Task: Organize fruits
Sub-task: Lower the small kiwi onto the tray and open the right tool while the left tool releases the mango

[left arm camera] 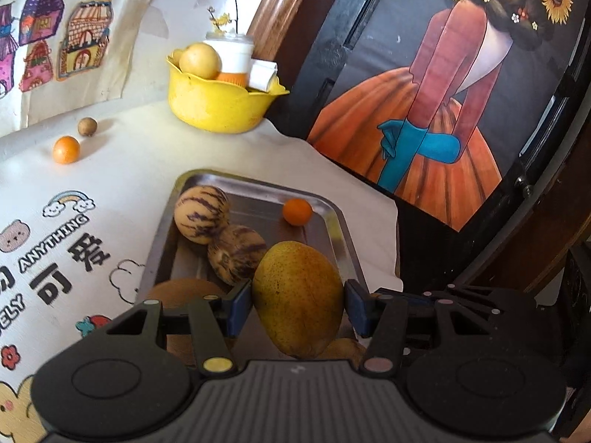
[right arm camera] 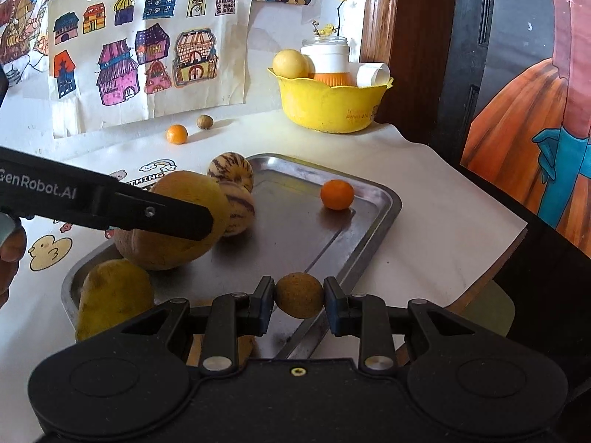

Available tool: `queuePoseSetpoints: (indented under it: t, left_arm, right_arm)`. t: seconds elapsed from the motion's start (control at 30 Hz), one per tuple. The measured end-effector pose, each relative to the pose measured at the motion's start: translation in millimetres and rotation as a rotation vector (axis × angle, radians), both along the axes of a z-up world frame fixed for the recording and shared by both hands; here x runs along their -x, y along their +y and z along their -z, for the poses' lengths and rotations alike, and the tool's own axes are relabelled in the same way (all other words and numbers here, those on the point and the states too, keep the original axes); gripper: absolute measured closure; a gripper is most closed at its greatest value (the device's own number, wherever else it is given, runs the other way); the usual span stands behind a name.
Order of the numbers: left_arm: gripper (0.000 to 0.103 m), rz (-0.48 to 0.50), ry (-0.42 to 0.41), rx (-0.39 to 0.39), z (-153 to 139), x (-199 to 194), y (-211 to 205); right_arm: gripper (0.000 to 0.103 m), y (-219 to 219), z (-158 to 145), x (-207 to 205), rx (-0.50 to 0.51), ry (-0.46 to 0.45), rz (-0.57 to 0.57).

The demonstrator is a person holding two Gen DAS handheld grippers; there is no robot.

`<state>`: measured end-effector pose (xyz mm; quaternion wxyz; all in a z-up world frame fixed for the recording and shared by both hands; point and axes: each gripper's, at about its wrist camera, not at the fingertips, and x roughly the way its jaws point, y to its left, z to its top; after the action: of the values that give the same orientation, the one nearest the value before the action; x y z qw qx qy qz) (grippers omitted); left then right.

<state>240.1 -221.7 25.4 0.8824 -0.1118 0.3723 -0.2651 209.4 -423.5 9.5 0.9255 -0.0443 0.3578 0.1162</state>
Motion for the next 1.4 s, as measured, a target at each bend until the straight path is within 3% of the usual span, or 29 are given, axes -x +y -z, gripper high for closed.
queuePoseSetpoints:
  t: [0.4, 0.83, 1.4]
  left_arm:
    - [0.045, -0.028, 0.059, -0.019, 12, -6, -3]
    - [0.045, -0.031, 0.046, 0.001, 16, -9, -3]
    - [0.044, -0.024, 0.058, -0.028, 15, -11, -8]
  right_arm:
    - [0.072, 3, 9, 8, 0.024, -0.024, -0.016]
    - [0.072, 7, 12, 14, 0.06, -0.061, -0.011]
    - [0.072, 8, 13, 14, 0.07, -0.063, -0.009]
